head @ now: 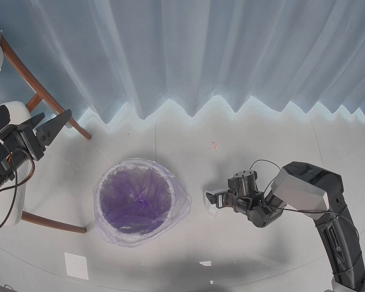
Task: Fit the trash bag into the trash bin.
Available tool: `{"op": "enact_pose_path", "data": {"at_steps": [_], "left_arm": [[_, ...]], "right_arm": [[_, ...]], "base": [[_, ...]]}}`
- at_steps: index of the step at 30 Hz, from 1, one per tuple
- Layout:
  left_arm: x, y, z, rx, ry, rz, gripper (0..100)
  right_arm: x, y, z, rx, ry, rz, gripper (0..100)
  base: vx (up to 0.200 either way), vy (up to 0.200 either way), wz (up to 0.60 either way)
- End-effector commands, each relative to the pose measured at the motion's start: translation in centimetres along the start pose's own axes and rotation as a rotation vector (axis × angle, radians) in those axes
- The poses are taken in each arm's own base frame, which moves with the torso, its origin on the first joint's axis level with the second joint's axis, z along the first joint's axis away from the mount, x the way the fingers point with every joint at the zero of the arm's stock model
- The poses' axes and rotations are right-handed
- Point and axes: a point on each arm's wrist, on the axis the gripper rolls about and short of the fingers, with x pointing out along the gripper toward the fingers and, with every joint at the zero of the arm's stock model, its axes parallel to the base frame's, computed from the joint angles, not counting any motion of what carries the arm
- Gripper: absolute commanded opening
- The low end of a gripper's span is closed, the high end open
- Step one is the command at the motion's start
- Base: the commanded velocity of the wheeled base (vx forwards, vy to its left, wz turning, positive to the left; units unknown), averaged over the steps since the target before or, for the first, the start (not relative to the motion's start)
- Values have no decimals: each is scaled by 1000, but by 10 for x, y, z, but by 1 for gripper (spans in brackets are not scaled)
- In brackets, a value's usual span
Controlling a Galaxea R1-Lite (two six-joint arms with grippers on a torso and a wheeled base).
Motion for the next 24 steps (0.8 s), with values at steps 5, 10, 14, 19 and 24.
{"op": "enact_pose_path", "data": {"at_steps": [5, 10, 14, 19, 24], "left_arm": [[1, 1, 2, -2, -9, 3, 100], [0, 1, 1, -2, -7, 4, 100], [3, 0, 5, -2, -25, -8, 100], [4, -10, 13, -112, -35, -122, 100], [1, -12, 14, -154, -30, -176, 100]], "right_arm": [[5, 2, 10, -3, 37, 5, 100], [6, 3, 11, 19, 70, 6, 100], [15, 3, 9, 24, 48, 15, 100], [18, 2, 9, 71, 13, 18, 100], [19, 2, 8, 88, 12, 18, 100]], "base": [[0, 0, 0], [0, 0, 0], [0, 0, 0], [-40, -40, 0], [-200, -200, 0]]}}
